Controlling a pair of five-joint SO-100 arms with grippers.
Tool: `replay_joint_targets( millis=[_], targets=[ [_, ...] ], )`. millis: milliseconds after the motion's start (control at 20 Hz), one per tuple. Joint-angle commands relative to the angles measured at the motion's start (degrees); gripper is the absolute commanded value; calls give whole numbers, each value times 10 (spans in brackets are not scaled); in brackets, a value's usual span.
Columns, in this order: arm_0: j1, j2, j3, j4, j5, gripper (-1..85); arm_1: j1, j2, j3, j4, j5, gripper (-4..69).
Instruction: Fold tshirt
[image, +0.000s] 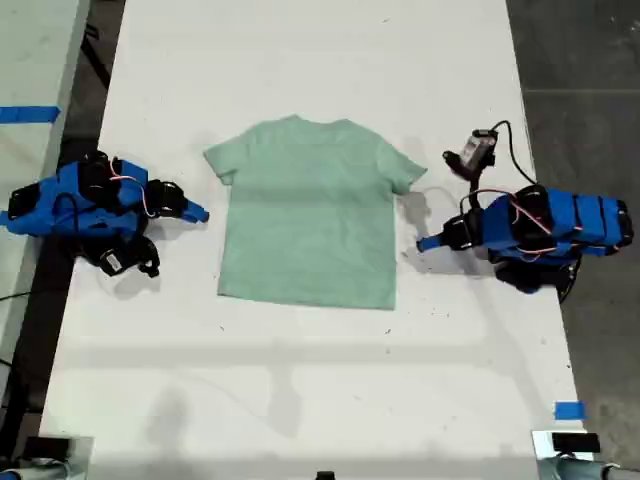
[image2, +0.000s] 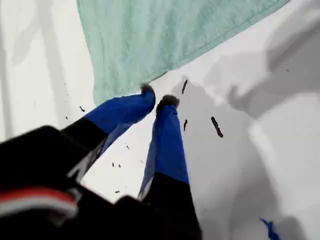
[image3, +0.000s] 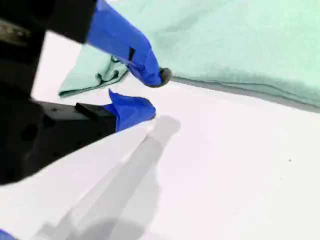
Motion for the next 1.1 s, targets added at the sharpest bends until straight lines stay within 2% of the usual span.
replay_joint_targets(
  millis=[0,300,550,750,1050],
  targets=[
    [-47,-4,-1,-26,-38,1,40,5,-4,-21,367,6],
    [-48,-4,-1,-21,-38,1,42,5,-4,-21,374,6],
    [-78,-4,-6,40,-141,1,40,5,-11,-11,385,6],
    [-38,-4,-18,-4,-141,1,26,5,-41,-11,387,6],
    [-36,-30,-76,-12,-142,1,38,-57,-137,10,366,4]
  ],
)
